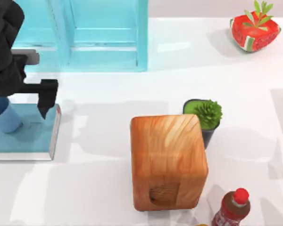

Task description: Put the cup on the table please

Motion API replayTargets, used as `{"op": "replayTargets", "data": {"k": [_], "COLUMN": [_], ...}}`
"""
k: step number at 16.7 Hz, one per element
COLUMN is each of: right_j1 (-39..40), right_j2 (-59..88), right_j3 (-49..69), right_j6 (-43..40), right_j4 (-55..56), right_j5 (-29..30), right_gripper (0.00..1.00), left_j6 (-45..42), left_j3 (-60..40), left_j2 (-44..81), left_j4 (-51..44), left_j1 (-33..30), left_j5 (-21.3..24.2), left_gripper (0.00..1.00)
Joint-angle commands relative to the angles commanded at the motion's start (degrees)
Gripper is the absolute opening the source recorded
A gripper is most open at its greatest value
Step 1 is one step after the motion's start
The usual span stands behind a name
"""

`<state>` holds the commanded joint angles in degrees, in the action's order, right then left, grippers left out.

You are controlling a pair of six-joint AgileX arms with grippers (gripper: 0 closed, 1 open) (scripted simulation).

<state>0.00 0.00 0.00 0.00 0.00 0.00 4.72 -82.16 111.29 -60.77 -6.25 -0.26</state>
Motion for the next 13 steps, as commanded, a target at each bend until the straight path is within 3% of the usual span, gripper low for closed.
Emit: {"op": "replayTargets", "data": {"k": [5,13], "right_j1": [0.00,0.00], "right_j2": [0.00,0.00], "right_j3": [0.00,0.00], "right_j6": [0.00,0.00], "right_j4": [0.00,0.00], "right_j5": [0.00,0.00], "right_gripper": [1.00,1.00], "left_j6": [-0.01,-0.01], "left_j3": [0.63,0.63], "left_j2": [0.12,0.12], "left_j4": [0.66,0.66], "left_j1": [0.01,0.01], "left_j5": [-0.01,-0.01], "left_gripper": [1.00,0.40]}}
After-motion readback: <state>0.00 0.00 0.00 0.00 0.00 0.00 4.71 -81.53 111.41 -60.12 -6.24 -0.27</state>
